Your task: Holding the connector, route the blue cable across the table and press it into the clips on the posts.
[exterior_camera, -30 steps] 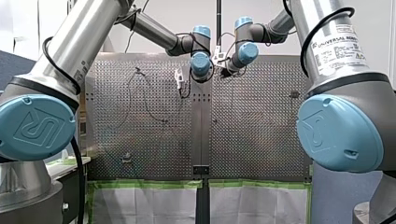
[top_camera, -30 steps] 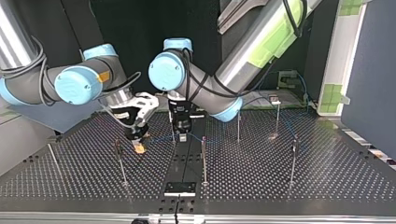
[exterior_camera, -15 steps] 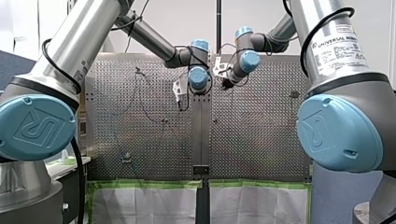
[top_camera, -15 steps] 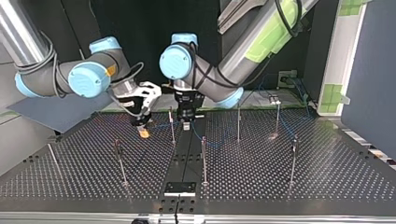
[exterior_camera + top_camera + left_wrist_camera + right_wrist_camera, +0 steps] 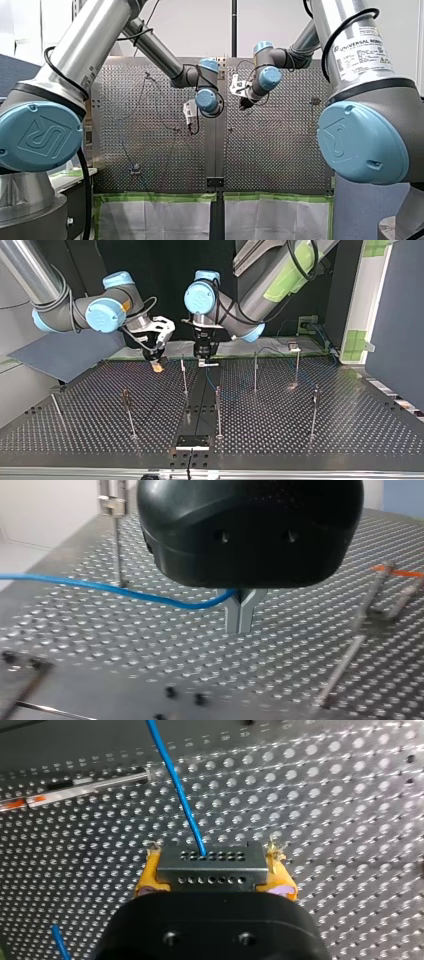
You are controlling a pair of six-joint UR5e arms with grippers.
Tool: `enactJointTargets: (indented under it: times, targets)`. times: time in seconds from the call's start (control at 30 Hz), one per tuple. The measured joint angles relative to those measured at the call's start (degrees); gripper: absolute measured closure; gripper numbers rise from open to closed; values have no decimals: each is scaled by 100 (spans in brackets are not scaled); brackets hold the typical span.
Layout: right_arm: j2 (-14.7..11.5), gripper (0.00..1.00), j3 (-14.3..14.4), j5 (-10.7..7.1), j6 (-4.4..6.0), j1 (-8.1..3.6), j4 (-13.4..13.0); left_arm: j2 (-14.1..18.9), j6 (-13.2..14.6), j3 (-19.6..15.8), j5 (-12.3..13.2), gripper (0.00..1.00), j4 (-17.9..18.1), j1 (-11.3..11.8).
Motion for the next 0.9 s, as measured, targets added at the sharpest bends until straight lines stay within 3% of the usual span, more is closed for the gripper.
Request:
enactJointTargets:
  times: [0.1, 0.2, 0.3, 0.47, 0.63, 0.9]
  targets:
    - [2, 100, 191, -10, 43, 1, -190, -165, -4, -194, 118, 100, 193, 16]
    - [5, 100, 382, -3, 22, -1, -380, -353, -46, -393, 244, 100, 391, 25]
    - [13, 100, 544, 51, -64, -13, -554, -464, -93, -587, 318, 100, 584, 29]
    - [36, 100, 742, 122, -327, -36, -782, -513, -144, -826, 366, 100, 785, 39]
    - [185, 100, 827, 114, -454, -60, -876, -513, -174, -726, 474, 100, 840, 41]
    - [475, 100, 839, 82, -451, -157, -935, -516, -224, -510, 653, 100, 854, 36]
